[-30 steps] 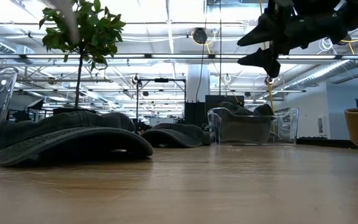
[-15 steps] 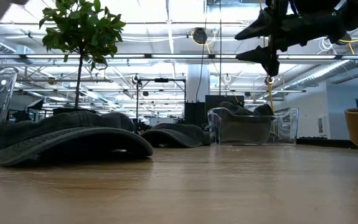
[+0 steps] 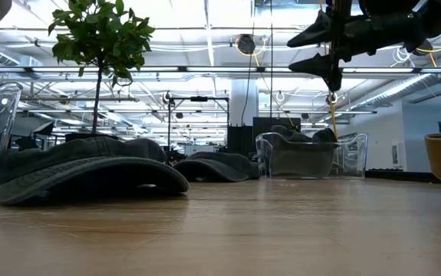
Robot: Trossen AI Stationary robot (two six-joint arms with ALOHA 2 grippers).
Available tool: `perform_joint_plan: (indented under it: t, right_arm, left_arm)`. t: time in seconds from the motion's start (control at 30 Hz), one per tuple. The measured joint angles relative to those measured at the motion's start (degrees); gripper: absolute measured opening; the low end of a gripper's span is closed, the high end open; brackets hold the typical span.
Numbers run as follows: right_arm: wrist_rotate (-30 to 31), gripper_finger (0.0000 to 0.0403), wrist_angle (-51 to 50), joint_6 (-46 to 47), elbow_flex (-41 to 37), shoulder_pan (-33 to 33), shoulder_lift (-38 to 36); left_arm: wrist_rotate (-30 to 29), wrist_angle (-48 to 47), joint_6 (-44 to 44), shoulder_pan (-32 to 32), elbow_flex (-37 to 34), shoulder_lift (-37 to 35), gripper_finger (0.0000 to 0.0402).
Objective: Pick & Place hat
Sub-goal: Put the brown cap into the bottom transparent bin
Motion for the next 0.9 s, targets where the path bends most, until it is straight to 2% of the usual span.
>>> perform_joint_plan:
  t: [0.2,0.43,0.6,0.77,0.83,0.9]
  right_arm:
    - [-0.04,0.0212,0.22,-0.7,0.0,-0.04,0.02]
    - [-0.28,0.0212,0.53,-1.68,0.0,-0.04,0.02]
    - [-0.28,0.0212,1.1,-1.68,0.0,-0.04,0.02]
    - [-0.31,0.0212,1.32,-1.51,0.0,-0.04,0.02]
    - [-0.31,0.0212,1.32,-1.43,0.0,-0.04,0.02]
    - [-0.31,0.0212,1.32,-0.68,0.0,-0.04,0.02]
  left_arm:
    - [-1.7,1.13,-3.5,-0.08,0.0,5.46,0.0021]
    - [-2.04,2.23,-7.14,-0.69,0.0,10.99,0.0013]
    - [1.38,2.52,-9.17,-1.61,0.0,13.25,0.0019]
    - [2.21,2.66,-9.62,-3.1,0.0,13.9,0.0012]
    - [2.21,2.75,-9.58,-3.56,0.0,13.85,0.0021]
    - [2.17,2.8,-9.05,-4.03,0.0,13.39,0.005]
